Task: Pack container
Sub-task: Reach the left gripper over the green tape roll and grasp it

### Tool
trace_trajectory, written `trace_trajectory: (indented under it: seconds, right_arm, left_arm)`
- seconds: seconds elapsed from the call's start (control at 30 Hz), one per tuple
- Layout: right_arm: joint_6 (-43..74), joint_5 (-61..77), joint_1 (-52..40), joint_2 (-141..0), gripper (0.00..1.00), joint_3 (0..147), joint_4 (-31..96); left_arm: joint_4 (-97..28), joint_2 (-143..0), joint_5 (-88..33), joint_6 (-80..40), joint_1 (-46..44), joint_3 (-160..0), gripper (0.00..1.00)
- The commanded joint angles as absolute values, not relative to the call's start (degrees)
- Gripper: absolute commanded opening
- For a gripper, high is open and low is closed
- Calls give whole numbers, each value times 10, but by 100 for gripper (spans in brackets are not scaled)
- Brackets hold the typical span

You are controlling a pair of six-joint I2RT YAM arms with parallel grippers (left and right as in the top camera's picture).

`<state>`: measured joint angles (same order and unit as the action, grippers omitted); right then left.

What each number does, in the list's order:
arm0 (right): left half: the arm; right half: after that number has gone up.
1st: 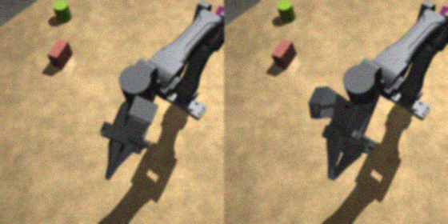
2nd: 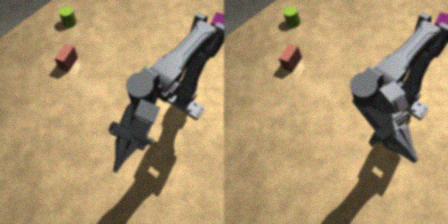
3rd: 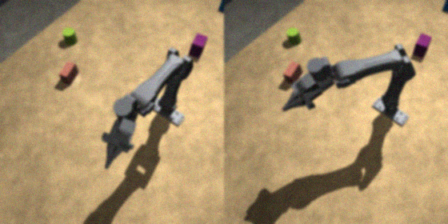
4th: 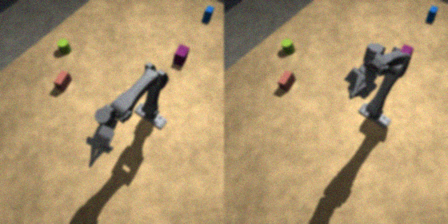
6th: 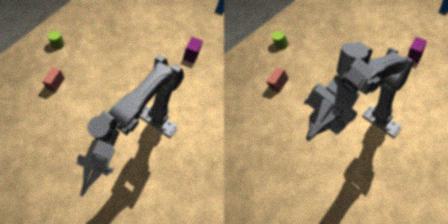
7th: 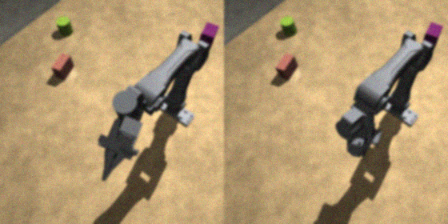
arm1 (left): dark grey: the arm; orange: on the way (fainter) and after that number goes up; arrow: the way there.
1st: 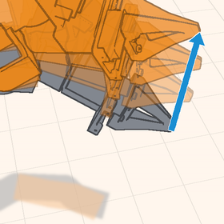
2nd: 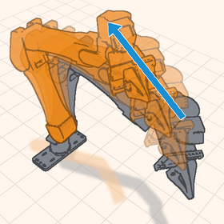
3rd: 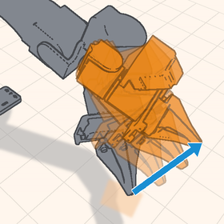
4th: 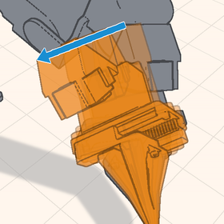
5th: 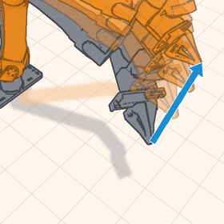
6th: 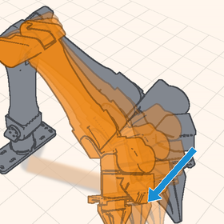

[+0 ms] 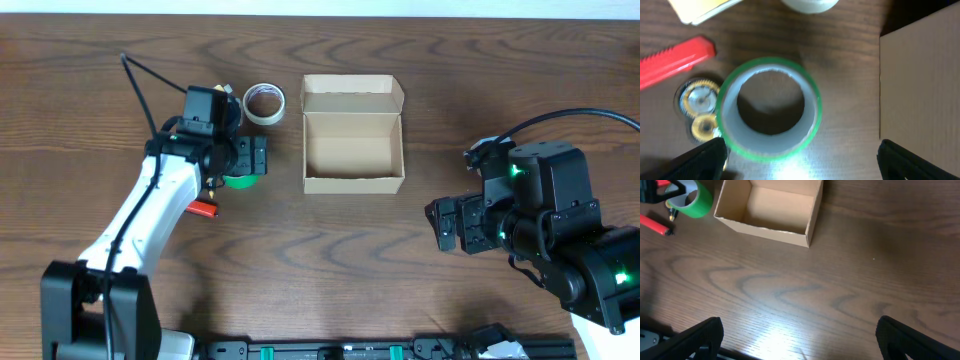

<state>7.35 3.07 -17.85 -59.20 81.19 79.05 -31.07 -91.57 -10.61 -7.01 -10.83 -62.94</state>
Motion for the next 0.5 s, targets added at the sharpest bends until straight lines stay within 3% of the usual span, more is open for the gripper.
trace_trajectory:
  seconds: [0.0,0.23,0.27,0.47]
  right_arm:
    - [72,32,-174,-592,99,812,792]
    - [72,32,-174,-592,99,812,791]
    - [72,32,-174,-592,99,812,792]
    - [72,32,-174,-592,99,812,791]
  left_arm:
    - [-306,-933,-116,-51,-118,-658,99]
    - [-292,-983,-116,-46,-135,-658,100]
    - [-289,-989,-115,-46,-136,-658,95]
    - [-265,-1021,-90,-47,-145,-658,91]
